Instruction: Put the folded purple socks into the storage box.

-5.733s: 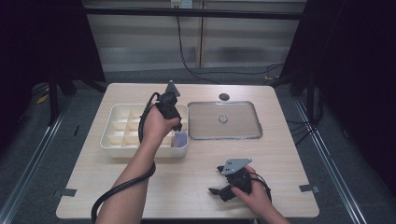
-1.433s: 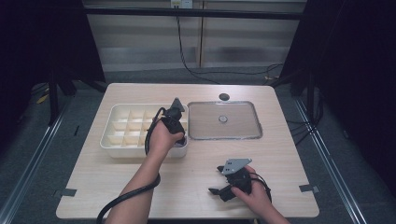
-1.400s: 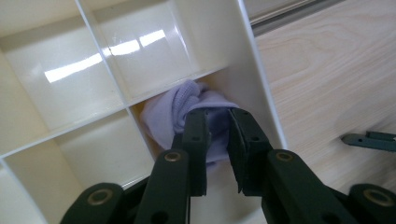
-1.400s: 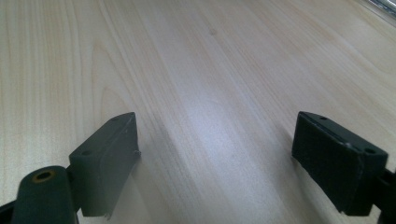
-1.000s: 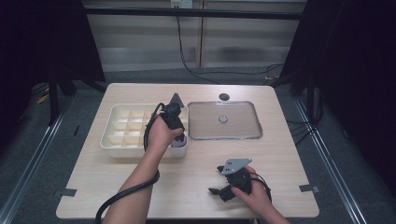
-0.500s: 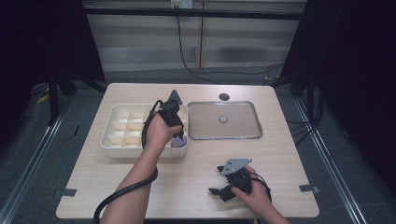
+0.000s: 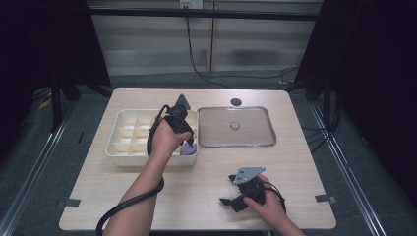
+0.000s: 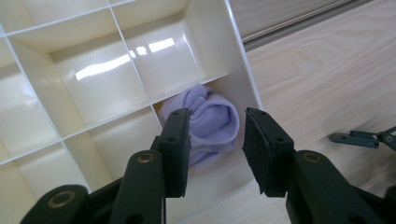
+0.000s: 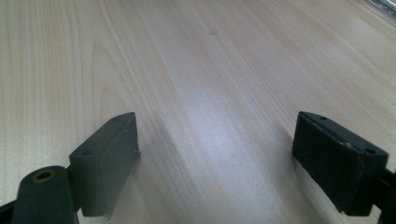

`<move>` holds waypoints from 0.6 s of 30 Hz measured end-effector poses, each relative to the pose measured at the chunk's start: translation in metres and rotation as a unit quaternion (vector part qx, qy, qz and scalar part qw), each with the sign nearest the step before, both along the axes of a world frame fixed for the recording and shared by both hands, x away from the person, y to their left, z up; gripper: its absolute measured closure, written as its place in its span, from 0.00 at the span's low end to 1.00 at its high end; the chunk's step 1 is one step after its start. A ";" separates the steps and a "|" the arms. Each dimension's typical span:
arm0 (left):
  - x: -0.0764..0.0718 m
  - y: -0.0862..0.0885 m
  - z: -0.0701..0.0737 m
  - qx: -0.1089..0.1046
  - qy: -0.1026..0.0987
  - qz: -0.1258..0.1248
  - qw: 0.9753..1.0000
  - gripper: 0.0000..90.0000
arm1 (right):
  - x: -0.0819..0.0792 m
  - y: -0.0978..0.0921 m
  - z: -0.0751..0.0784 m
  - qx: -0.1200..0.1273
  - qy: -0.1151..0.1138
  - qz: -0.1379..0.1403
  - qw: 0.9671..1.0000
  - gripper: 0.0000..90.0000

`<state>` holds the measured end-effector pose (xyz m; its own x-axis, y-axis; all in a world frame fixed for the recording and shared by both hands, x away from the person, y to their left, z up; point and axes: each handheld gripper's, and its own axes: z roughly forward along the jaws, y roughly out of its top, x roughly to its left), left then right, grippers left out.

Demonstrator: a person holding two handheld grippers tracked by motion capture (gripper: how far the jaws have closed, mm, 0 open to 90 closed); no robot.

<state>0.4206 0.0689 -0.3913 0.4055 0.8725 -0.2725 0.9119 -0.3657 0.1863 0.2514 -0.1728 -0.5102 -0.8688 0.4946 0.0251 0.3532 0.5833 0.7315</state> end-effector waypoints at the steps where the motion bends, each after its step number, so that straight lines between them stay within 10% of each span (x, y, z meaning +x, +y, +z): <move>1: 0.000 0.001 0.000 0.000 0.000 -0.002 1.000 0.66 | 0.000 0.000 0.000 0.000 0.000 0.000 1.000 0.15; 18: -0.004 0.008 0.001 -0.005 -0.004 -0.001 1.000 0.56 | 0.000 0.000 0.000 -0.001 -0.001 0.000 1.000 0.16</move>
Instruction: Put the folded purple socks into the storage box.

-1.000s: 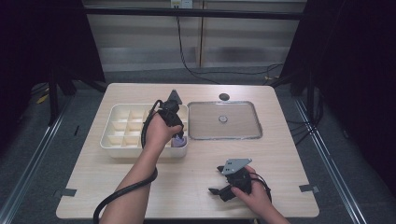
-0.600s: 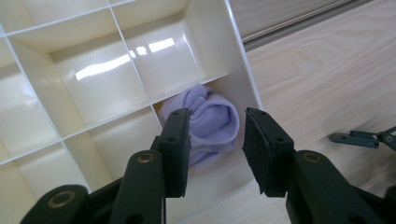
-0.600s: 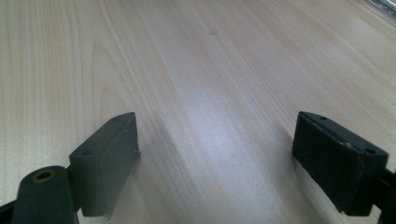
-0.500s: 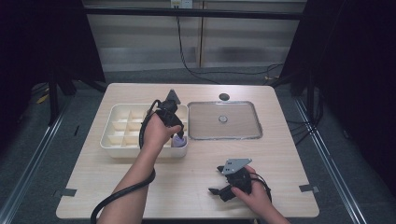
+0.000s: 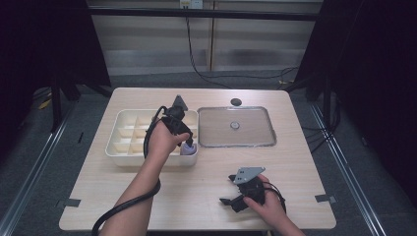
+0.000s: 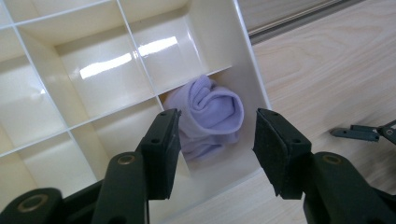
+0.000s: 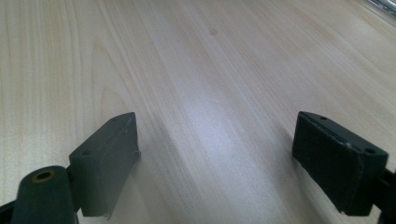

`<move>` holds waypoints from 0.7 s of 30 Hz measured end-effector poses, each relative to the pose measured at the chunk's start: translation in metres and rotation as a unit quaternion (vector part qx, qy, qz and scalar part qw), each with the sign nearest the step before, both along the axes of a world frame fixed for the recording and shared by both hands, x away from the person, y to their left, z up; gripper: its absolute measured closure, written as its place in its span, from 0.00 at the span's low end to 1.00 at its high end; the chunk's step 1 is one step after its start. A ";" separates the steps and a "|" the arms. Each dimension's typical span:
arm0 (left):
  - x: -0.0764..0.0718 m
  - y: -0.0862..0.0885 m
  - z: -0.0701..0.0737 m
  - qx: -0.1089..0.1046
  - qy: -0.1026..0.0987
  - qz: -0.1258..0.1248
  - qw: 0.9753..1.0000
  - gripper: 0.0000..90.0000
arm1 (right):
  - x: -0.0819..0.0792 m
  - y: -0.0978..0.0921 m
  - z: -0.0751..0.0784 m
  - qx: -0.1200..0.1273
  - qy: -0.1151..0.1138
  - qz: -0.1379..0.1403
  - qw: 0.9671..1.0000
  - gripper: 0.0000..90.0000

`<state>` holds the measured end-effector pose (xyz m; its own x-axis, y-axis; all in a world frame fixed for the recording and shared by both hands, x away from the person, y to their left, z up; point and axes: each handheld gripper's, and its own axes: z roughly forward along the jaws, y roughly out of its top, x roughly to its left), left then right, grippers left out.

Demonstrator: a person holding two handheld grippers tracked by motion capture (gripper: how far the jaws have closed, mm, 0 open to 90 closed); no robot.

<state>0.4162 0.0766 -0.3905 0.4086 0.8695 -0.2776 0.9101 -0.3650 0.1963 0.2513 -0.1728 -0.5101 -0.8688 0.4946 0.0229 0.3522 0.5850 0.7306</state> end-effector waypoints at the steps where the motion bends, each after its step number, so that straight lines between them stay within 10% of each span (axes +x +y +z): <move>1: 0.000 0.000 0.000 0.000 0.000 -0.002 1.000 0.55 | 0.000 0.000 0.000 0.000 0.000 0.000 1.000 0.15; 21: -0.005 0.007 0.006 -0.007 -0.008 -0.011 1.000 0.43 | 0.000 0.000 0.000 0.000 0.000 0.000 1.000 0.15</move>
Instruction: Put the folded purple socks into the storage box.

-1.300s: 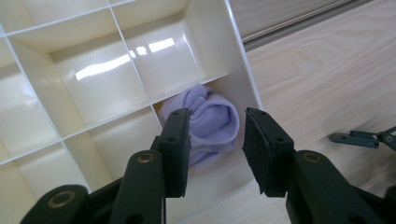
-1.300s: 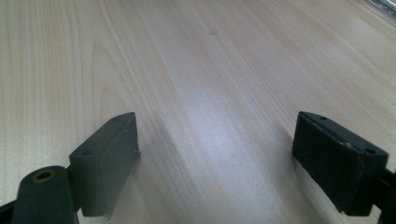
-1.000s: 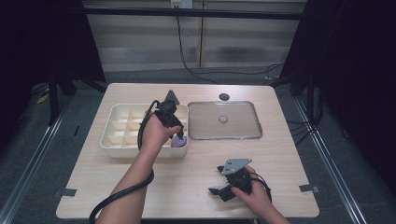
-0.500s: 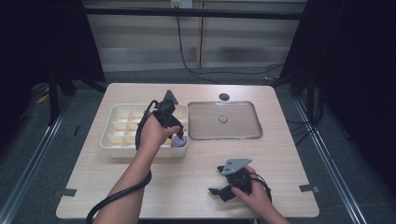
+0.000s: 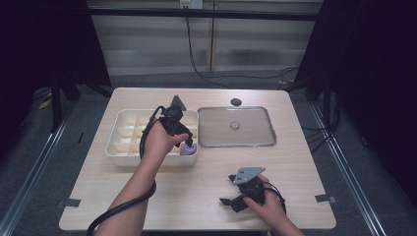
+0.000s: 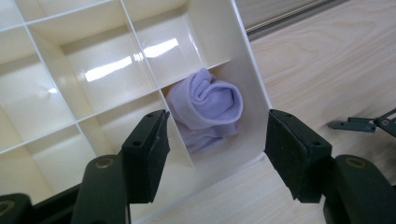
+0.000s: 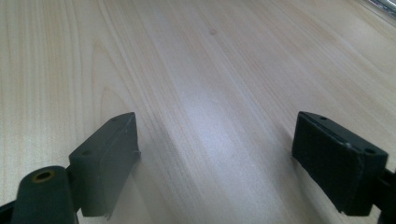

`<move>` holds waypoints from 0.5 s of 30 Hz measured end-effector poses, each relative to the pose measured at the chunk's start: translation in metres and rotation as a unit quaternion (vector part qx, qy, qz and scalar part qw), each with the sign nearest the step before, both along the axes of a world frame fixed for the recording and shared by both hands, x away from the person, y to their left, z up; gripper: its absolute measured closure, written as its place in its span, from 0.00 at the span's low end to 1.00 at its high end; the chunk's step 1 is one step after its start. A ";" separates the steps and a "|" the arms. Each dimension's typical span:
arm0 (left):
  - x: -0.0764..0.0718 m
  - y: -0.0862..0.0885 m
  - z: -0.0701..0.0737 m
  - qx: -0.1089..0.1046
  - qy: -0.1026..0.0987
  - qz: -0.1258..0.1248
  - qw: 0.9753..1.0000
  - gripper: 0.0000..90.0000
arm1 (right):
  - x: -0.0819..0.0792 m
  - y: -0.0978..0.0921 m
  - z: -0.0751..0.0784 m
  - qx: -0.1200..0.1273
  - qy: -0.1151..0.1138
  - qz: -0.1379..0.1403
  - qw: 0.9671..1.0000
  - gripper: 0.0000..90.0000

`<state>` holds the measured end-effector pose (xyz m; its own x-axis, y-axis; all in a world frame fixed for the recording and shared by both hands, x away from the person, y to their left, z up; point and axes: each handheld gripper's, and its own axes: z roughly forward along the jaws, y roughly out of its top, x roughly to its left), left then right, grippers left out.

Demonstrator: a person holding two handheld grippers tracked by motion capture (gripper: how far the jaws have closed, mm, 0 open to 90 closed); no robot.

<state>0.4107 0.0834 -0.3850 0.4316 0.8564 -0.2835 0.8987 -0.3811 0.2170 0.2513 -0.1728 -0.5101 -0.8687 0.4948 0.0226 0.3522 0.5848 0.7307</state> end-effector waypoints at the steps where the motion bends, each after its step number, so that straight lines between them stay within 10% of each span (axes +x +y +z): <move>1: 0.000 0.000 0.000 0.001 0.000 0.001 1.000 0.43 | 0.000 0.000 0.000 0.000 0.000 0.000 1.000 0.15; 15: -0.004 0.011 0.004 -0.002 -0.003 0.001 1.000 0.42 | 0.000 0.000 0.000 0.000 0.000 0.000 1.000 0.15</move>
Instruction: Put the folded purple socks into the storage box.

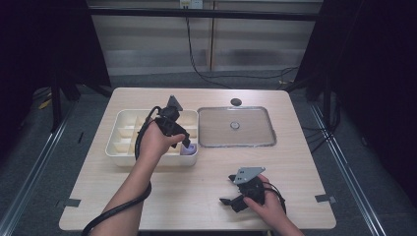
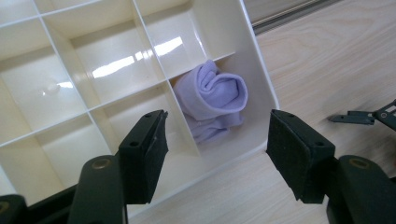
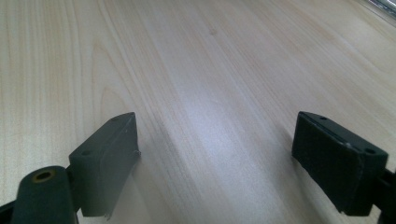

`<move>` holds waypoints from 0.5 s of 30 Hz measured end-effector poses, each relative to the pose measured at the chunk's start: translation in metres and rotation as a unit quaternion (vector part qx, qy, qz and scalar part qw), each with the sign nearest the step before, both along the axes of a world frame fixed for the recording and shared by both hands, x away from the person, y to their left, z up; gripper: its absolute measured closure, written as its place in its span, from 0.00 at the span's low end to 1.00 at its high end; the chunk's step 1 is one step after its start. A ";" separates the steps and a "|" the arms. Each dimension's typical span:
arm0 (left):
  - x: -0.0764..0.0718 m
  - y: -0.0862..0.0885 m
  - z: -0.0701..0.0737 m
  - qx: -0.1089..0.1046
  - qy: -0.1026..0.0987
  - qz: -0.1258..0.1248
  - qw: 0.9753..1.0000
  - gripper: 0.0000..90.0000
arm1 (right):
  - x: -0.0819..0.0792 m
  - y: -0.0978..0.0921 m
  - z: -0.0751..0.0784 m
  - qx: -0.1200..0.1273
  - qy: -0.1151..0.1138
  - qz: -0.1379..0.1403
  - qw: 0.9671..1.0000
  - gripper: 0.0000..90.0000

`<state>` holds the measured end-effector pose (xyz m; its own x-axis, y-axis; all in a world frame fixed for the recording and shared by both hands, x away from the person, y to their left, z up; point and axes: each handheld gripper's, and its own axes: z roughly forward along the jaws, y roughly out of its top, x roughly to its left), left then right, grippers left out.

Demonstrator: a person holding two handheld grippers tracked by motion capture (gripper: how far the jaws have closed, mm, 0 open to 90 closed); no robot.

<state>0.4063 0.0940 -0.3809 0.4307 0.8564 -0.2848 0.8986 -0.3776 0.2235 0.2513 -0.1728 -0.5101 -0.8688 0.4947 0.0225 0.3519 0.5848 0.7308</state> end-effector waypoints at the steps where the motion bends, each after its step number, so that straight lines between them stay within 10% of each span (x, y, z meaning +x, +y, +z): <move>1: 0.000 0.001 0.000 -0.002 0.000 0.002 1.000 0.42 | 0.000 0.000 0.000 0.000 0.000 0.000 1.000 0.15; 15: -0.009 0.011 0.004 -0.006 -0.005 -0.004 1.000 0.40 | 0.000 0.000 0.000 0.001 0.001 0.001 1.000 0.15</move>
<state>0.3977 0.1049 -0.3773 0.4402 0.8496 -0.2905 0.8934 -0.3822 0.2359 0.2513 -0.1727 -0.5102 -0.8692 0.4937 0.0262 0.3532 0.5832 0.7315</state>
